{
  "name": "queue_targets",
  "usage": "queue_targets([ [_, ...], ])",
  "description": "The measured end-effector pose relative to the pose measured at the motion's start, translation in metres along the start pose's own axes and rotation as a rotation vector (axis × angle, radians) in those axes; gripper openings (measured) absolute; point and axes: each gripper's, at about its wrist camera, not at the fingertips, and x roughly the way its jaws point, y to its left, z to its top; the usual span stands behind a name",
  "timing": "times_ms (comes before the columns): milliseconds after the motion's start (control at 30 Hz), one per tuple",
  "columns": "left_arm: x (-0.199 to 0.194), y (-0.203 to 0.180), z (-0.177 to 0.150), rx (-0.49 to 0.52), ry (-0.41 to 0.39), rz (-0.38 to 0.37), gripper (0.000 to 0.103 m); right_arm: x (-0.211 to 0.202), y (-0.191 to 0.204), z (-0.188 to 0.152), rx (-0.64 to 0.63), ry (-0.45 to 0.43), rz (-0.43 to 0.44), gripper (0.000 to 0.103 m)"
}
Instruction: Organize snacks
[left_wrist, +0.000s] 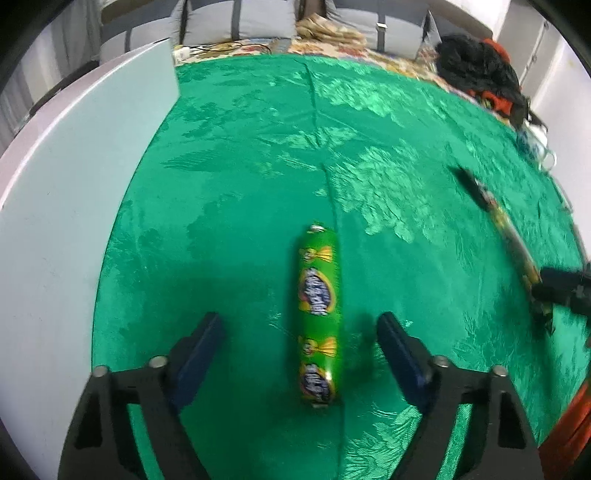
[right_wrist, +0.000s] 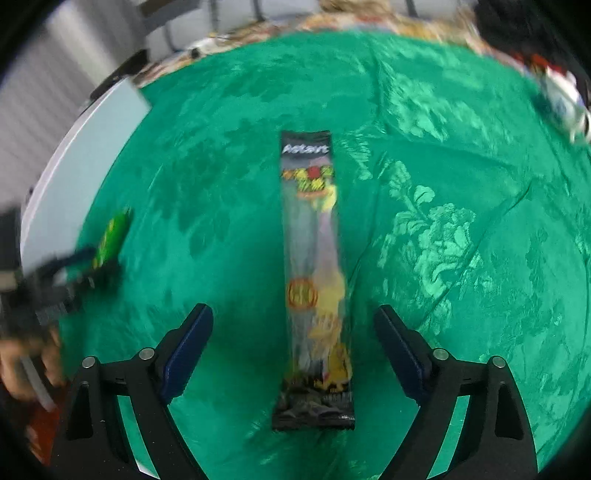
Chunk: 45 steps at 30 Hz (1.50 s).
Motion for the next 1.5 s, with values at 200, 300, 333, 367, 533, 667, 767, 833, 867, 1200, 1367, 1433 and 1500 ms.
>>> queue_targets([
  [200,-0.006,-0.016,-0.004,0.039,-0.027,0.047,0.022,0.026,0.023,0.032,-0.032,0.075,-0.111,0.084],
  [300,-0.009,-0.014,-0.005,0.030,-0.018,0.018,0.022,0.031,0.030,0.033,-0.043,0.077,-0.230,0.023],
  [333,-0.012,-0.011,-0.008,0.016,-0.020,0.001,0.022,0.030,0.031,0.032,-0.042,0.075,-0.228,0.022],
  [367,-0.015,-0.010,-0.011,0.002,-0.022,-0.012,0.022,0.028,0.030,0.029,-0.023,0.084,-0.199,0.020],
  [533,-0.050,-0.001,-0.028,-0.114,-0.063,-0.134,0.022,0.000,0.034,0.017,-0.006,0.029,-0.129,0.018],
  [667,-0.095,0.006,-0.027,-0.172,-0.126,-0.221,0.022,-0.035,0.060,0.023,0.021,-0.042,-0.002,0.018],
  [767,-0.141,0.031,-0.018,-0.190,-0.213,-0.236,0.022,-0.065,0.104,0.036,-0.004,-0.094,0.117,0.018],
  [833,-0.163,0.052,-0.013,-0.205,-0.255,-0.213,0.022,-0.078,0.141,0.047,-0.038,-0.121,0.193,0.018],
  [867,-0.175,0.070,-0.011,-0.221,-0.276,-0.189,0.022,-0.085,0.164,0.053,-0.061,-0.132,0.235,0.018],
  [1200,-0.201,0.236,-0.043,-0.411,-0.273,0.126,0.023,-0.061,0.388,0.097,-0.322,-0.168,0.450,0.018],
  [1367,-0.191,0.255,-0.065,-0.430,-0.256,0.191,0.037,-0.013,0.438,0.104,-0.399,-0.168,0.380,0.044],
  [1433,-0.189,0.256,-0.070,-0.426,-0.260,0.208,0.068,0.001,0.441,0.105,-0.404,-0.161,0.353,0.061],
  [1500,-0.193,0.253,-0.076,-0.416,-0.302,0.250,0.085,0.003,0.432,0.101,-0.399,-0.167,0.332,0.061],
])
